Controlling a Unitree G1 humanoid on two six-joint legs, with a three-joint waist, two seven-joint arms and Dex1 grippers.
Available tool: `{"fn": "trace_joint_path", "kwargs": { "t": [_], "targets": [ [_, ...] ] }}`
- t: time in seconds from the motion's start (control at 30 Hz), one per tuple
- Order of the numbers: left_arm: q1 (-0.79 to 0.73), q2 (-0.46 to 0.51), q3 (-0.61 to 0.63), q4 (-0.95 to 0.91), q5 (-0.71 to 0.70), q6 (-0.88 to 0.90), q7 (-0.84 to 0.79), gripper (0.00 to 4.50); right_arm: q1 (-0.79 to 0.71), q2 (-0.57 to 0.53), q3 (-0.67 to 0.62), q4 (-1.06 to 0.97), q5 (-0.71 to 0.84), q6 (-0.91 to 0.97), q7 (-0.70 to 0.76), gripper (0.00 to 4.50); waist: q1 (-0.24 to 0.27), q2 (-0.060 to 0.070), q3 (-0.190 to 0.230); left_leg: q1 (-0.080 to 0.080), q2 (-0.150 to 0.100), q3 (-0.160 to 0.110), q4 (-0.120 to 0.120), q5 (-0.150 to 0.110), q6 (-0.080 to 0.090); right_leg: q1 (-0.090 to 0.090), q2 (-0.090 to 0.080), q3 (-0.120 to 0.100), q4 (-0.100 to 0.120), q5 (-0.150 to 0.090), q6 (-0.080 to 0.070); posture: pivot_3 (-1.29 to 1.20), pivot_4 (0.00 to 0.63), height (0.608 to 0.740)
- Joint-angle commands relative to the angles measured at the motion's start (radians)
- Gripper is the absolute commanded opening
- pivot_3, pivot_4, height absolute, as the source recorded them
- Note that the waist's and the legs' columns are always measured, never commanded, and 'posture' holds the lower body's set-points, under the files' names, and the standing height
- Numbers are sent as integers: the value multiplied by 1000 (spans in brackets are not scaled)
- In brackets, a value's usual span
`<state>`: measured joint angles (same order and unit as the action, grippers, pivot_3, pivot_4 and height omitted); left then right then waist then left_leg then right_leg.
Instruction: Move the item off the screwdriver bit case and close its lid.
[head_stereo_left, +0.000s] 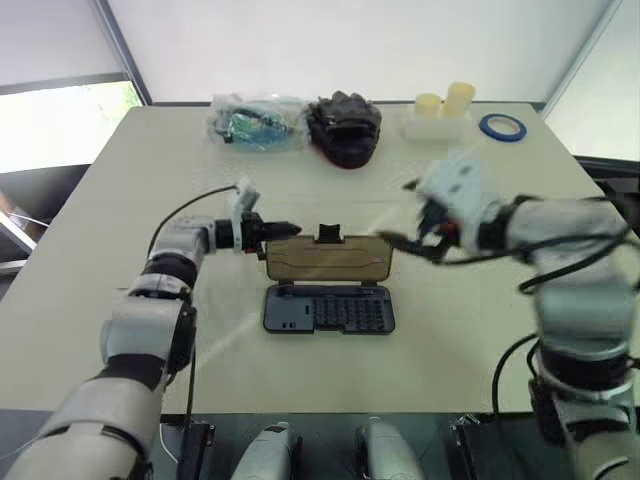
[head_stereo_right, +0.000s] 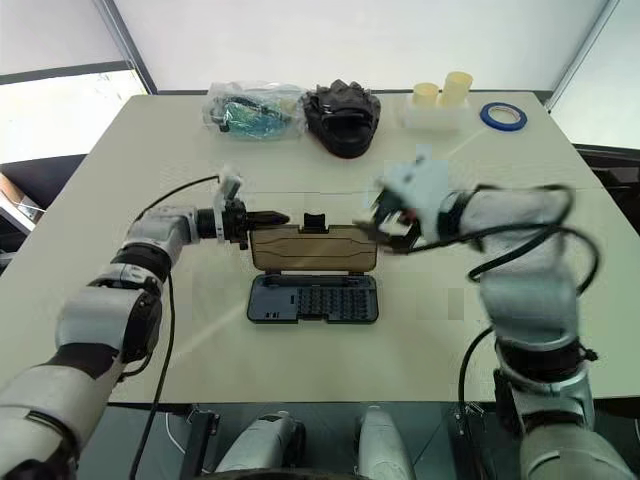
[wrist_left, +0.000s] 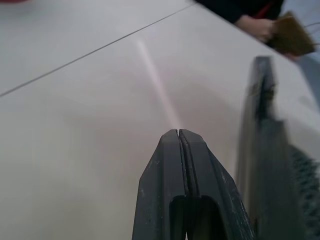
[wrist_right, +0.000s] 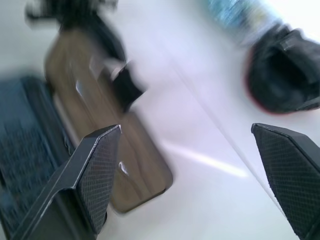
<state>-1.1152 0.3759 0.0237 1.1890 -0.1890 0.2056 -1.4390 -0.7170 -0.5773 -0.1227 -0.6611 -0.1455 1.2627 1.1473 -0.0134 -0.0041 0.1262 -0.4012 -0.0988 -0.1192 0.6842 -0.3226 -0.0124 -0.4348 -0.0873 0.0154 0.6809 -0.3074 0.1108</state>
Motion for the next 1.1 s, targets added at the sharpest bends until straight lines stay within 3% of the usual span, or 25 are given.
{"fn": "trace_joint_path", "kwargs": {
  "t": [0.03,0.13,0.27,0.37,0.47,0.63,0.77,0.93,1.1],
  "targets": [
    [14,37,-89,-168,-66,135,-146,0,3,-65,-144,51,84,13,-27,4305,-2,0,0,1,-1,0,0,0,0,0,-1,0,1,0,0,0,150,740],
    [101,103,-242,-409,-184,264,-175,0,-2,-110,-197,124,128,-19,-86,4305,-7,0,0,1,-1,1,-1,0,0,-1,-2,2,2,0,0,0,150,740],
    [264,288,-428,-859,-429,460,-175,0,47,-126,-174,159,181,-89,-147,4305,-32,1,0,1,0,2,-3,0,0,-4,-1,4,3,0,0,0,150,740],
    [247,255,-327,-812,-396,455,-153,0,85,-100,-151,138,227,-99,-195,4305,-26,2,1,1,0,2,-1,0,0,-4,-1,5,3,0,0,0,150,740],
    [161,212,-218,-635,-360,384,-34,0,109,-84,-126,139,268,-116,-233,4305,-14,1,1,0,0,3,2,0,0,-3,-1,5,3,0,0,0,150,740],
    [113,222,-163,-458,-232,183,57,0,171,-169,77,182,264,-289,-217,4305,-15,1,1,1,0,4,0,0,0,-4,-1,5,3,0,0,0,150,740],
    [211,257,-183,-599,-176,111,5,0,130,-151,138,304,270,-374,-242,4305,-31,1,2,1,-1,5,0,0,0,-6,-2,4,3,0,0,0,150,740],
    [503,337,-189,-1022,-238,246,-14,0,51,-113,225,500,242,-489,-276,4305,-38,1,2,1,0,5,-1,0,0,-6,-2,4,2,0,0,0,150,740],
    [647,349,-164,-1206,-257,298,54,0,1,-97,279,608,222,-559,-279,4305,-26,1,2,0,0,3,-1,0,0,-5,-1,4,3,0,0,0,150,740]
  ]
}}
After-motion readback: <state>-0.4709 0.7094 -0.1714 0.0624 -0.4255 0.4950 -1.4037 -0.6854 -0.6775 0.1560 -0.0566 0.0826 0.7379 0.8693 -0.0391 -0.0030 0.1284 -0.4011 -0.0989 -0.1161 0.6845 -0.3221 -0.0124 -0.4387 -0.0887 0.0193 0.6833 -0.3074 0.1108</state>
